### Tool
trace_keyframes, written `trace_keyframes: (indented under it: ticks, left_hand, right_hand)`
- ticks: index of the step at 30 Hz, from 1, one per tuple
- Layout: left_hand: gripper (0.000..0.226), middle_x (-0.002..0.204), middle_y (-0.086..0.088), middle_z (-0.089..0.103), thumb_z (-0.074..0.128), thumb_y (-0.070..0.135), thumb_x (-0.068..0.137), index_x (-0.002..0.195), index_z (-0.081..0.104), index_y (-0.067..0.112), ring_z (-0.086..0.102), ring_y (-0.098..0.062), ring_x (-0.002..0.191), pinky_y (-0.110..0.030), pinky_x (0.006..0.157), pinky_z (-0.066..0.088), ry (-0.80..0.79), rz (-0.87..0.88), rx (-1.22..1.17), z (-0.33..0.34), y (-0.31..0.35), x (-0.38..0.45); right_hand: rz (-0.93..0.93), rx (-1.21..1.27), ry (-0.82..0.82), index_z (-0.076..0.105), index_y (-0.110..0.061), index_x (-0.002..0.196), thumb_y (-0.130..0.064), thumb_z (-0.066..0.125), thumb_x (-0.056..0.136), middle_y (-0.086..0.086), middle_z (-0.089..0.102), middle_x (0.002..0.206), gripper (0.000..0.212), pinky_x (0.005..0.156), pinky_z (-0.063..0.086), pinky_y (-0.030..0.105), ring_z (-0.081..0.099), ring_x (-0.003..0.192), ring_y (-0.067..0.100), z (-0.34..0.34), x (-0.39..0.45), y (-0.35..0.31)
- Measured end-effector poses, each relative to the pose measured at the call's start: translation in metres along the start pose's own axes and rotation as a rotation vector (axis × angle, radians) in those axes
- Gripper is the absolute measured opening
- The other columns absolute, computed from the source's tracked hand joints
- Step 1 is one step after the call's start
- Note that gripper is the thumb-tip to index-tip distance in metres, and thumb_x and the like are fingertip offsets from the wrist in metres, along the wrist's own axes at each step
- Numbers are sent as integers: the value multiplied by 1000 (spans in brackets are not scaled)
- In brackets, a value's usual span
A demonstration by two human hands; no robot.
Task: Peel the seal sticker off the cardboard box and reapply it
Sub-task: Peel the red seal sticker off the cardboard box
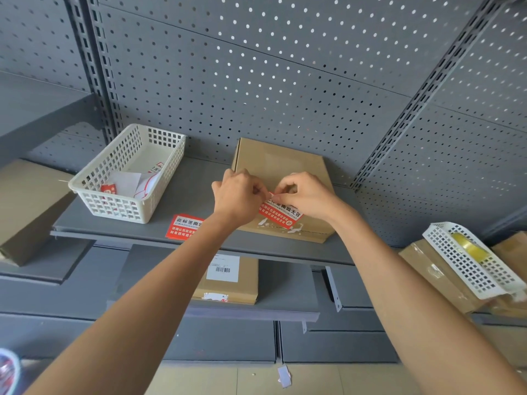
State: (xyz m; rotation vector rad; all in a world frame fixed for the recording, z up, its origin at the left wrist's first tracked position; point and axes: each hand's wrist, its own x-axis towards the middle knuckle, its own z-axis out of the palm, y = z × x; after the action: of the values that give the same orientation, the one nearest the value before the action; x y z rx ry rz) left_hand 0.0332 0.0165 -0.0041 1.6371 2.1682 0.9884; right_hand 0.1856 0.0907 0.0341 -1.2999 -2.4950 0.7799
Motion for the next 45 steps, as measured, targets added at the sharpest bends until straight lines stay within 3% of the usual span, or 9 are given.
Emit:
trace_keyframes:
  ticks: [8, 12, 16, 22, 27, 32, 34, 40, 45]
  left_hand:
    - [19, 94, 7, 66, 64, 31, 95, 78, 71, 36, 46, -23, 108, -38, 82, 27, 5, 20, 25, 2, -1, 0]
    - [16, 90, 11, 69, 68, 39, 92, 76, 66, 37, 47, -23, 108, -38, 83, 28, -13, 19, 1, 0, -4, 1]
    - [14, 87, 14, 69, 72, 49, 88, 83, 70, 36, 46, -20, 105, -38, 82, 28, -45, 52, 14, -4, -4, 2]
    - [13, 83, 13, 68, 73, 41, 89, 77, 68, 37, 48, -23, 107, -38, 82, 27, -45, 53, 18, -5, -2, 2]
    - [15, 76, 12, 61, 69, 42, 92, 79, 67, 34, 44, -22, 102, -38, 82, 28, -56, 65, 16, -5, -3, 2]
    - [17, 82, 11, 67, 70, 43, 92, 79, 64, 34, 44, -21, 99, -37, 80, 28, -37, 91, 19, -2, -7, 3]
    - [17, 82, 11, 67, 70, 42, 91, 78, 63, 34, 44, -21, 98, -37, 79, 28, -28, 96, 18, -1, -9, 3]
    - [19, 79, 12, 66, 68, 44, 93, 77, 63, 35, 47, -21, 97, -38, 79, 30, -23, 119, 19, 2, -13, 4]
    - [18, 81, 12, 69, 66, 44, 94, 79, 62, 35, 49, -21, 98, -39, 80, 31, -62, 165, 23, -1, -16, 7]
  right_hand:
    - [-16, -133, 19, 64, -20, 86, -24, 70, 92, -1, 58, 99, 9, 75, 40, 31, 54, 87, 16, 9, 0, -3]
    - [-34, -169, 38, 62, -22, 86, -27, 67, 94, 0, 58, 102, 10, 76, 41, 34, 54, 90, 17, 12, 1, 0]
    - [-48, -154, 50, 60, -26, 82, -28, 65, 96, -2, 56, 98, 15, 76, 43, 35, 52, 87, 15, 14, 1, 3]
    - [-42, -94, 82, 60, -25, 81, -23, 65, 95, -9, 50, 88, 15, 66, 39, 28, 48, 77, 8, 16, 0, 5]
    - [-26, 52, 96, 67, -25, 79, -29, 71, 91, -3, 62, 93, 13, 70, 48, 32, 60, 83, 13, 16, -1, 10]
    - [-33, 126, 122, 74, -19, 86, -23, 78, 82, -10, 60, 78, 6, 59, 42, 16, 53, 63, -1, 11, -10, 15]
    - [-43, 114, 125, 76, -19, 86, -21, 79, 80, -8, 61, 82, 7, 61, 40, 13, 53, 64, -3, 9, -11, 18]
    - [-34, 47, 100, 71, -14, 80, -17, 75, 86, 1, 61, 96, 7, 71, 44, 26, 53, 75, 8, 13, -8, 16]
    - [-19, 4, 40, 66, -19, 79, -21, 70, 92, -4, 56, 98, 13, 66, 37, 21, 51, 77, 4, 10, -7, 13]
